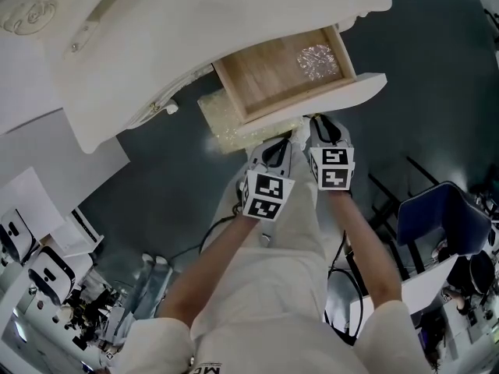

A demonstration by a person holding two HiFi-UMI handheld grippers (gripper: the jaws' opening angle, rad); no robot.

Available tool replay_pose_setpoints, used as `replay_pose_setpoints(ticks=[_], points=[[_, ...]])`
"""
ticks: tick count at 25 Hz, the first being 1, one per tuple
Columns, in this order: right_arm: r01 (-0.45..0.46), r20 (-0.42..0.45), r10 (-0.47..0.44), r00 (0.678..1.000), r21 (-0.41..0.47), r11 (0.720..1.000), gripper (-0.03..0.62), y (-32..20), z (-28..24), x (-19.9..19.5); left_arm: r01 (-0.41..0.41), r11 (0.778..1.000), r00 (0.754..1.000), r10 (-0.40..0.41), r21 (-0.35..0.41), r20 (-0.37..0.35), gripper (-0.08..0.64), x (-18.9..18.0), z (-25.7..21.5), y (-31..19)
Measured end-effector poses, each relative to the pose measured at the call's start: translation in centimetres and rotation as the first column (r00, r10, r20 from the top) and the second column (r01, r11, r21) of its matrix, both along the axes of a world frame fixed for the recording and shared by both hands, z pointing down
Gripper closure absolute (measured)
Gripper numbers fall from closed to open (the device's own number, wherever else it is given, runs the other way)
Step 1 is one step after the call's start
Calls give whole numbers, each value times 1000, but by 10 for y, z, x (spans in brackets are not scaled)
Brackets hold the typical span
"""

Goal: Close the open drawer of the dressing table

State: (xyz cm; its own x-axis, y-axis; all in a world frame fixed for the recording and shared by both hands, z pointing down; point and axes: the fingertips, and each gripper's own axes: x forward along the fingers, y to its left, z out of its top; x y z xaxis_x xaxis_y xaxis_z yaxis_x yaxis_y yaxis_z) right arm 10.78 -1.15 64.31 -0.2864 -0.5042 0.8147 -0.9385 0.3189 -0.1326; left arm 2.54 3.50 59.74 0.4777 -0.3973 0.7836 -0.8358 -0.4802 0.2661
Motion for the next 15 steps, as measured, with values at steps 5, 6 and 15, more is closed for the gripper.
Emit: replay_pose_setpoints(ticks=[5,6,15], points=[[2,-4,-2,1000,0,1000,509,-5,-1,-2,20,1000,1000,-20,2,3,551,-5,1,-8],[3,-6,-3,1000,0,1000,509,-5,-1,-2,23,1000,1000,-23,0,1,551,-6,0,-9],[12,-19,-12,1000,1,1000,511,-13,-2,-5,29,1000,1000,-29,8,2,551,-11,-4,-15]])
